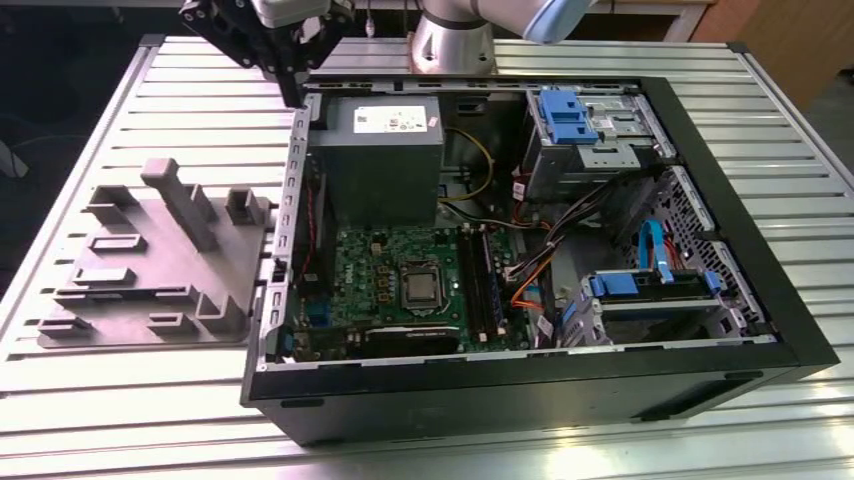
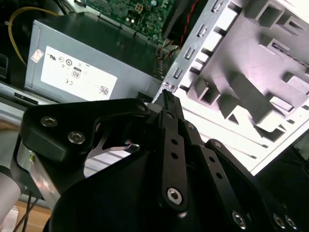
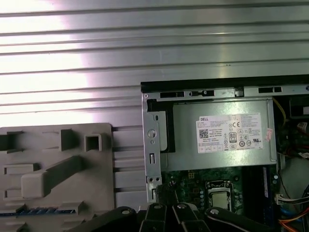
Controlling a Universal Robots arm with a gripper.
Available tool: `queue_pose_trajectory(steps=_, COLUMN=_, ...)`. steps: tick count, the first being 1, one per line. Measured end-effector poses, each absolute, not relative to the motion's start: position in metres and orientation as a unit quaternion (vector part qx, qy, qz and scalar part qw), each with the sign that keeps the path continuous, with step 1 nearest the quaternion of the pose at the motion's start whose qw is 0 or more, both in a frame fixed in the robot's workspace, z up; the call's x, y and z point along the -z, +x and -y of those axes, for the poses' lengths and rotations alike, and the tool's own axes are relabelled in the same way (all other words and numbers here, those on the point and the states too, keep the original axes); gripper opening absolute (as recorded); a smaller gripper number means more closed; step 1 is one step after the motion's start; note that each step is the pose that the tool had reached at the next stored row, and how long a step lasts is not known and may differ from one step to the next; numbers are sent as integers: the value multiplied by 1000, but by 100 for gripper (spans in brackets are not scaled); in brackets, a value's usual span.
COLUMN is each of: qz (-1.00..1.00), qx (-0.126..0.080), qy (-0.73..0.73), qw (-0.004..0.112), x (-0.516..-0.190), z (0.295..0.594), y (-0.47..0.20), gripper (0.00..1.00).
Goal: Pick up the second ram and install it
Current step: 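Reach for the second ram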
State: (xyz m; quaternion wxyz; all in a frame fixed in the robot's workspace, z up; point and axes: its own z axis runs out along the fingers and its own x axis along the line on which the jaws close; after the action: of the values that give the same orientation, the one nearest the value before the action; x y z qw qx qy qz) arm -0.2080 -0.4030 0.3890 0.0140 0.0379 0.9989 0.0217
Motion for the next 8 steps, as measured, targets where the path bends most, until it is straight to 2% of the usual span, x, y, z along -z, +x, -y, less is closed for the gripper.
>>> queue_pose_trajectory(steps=8, qz=-999, qx=-22, qy=38, qw=14, x=-386, z=407, y=-220, gripper=10)
